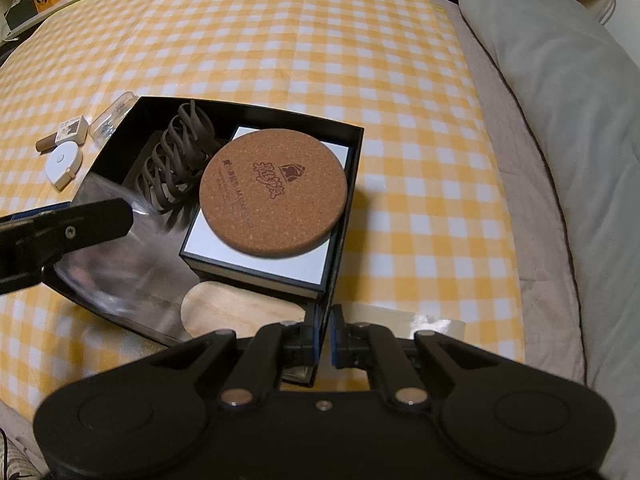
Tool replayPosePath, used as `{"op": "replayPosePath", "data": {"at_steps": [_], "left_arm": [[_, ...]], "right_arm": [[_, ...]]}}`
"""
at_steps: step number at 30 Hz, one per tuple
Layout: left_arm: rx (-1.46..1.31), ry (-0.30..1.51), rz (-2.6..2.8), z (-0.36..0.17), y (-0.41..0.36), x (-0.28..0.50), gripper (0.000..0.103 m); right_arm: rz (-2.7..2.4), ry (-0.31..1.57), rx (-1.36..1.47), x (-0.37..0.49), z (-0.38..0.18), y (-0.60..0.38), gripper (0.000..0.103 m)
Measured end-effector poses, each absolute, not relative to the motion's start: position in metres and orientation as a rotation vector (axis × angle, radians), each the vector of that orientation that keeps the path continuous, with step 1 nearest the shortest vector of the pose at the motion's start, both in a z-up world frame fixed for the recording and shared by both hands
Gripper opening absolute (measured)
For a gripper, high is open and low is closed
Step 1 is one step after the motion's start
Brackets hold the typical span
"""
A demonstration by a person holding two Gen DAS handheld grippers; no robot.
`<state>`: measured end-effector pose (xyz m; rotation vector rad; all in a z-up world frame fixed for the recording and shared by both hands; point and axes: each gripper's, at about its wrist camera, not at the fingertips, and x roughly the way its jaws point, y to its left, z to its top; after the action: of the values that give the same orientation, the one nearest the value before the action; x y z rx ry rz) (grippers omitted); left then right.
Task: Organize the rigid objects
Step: 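Grasp the pink nail-tip case with the left tool and set it in the black box, then reach the left tool to the clear case of silver nail tips and grasp it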
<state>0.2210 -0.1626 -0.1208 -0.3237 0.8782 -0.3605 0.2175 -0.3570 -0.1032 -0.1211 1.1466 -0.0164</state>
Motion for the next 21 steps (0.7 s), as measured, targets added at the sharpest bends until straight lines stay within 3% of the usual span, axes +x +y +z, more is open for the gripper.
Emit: {"op": "replayPosePath", "data": {"at_steps": [14, 21], "left_arm": [[-0.308, 0.936, -0.410, -0.113, -0.163, 0.220, 0.099], [-0.299, 0.858, -0.501, -0.085, -0.155, 0.224, 0.103]], "right_arm": [[-0.013, 1.150, -0.130, 0.217, -0.103, -0.356, 0.006], [-0.011, 1.150, -0.127, 0.217, -0.104, -0.356, 0.006]]}}
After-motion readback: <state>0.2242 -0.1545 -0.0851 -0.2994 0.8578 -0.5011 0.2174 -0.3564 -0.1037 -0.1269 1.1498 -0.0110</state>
